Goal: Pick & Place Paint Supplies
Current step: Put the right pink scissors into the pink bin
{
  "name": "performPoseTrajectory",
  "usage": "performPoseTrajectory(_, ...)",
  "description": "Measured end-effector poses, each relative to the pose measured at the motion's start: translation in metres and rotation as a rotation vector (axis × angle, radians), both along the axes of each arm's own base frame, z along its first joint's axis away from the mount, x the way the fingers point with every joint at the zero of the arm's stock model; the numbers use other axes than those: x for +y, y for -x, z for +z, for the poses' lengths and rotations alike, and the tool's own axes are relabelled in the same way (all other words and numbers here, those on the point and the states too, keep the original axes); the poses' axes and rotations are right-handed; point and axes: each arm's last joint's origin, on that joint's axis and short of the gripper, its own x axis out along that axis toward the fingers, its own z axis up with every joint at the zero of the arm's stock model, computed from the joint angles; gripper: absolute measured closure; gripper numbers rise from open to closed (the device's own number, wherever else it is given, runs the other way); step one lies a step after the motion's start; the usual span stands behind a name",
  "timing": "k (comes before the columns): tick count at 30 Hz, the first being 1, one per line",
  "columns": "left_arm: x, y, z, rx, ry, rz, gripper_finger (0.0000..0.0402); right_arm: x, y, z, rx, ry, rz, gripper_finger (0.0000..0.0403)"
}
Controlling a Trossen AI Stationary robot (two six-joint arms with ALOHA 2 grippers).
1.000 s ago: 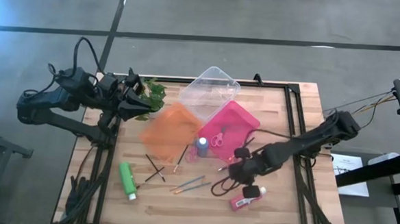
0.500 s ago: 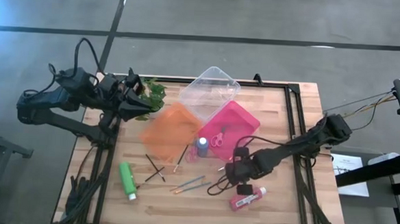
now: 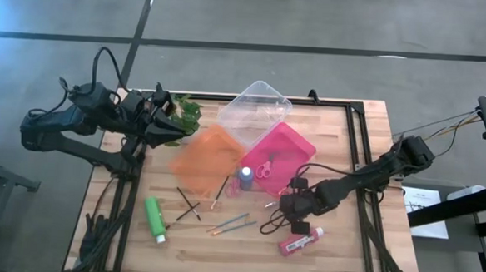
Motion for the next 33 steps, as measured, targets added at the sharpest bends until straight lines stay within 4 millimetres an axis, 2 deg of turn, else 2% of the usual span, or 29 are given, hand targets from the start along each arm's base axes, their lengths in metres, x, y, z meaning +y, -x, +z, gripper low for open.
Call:
performPoseTrajectory(14, 0.000, 0.000, 0.000, 0.004, 0.001, 0.000, 0.0344, -0.007, 0.005, -0.018, 0.017, 0.050, 0.029, 0.0353)
performPoseTrajectory(25, 0.000, 0.000, 0.000, 0.004, 0.001, 0.000, 0.0344, -0.006, 0.003, -0.020, -0.018, 0.048, 0.060, 0.0353)
performPoseTrajectory(33, 0.000, 0.000, 0.000, 0.005, 0.004, 0.000, 0.0344, -0.013, -0.001, -0.026, 0.003, 0.068, 0.065, 0.0353)
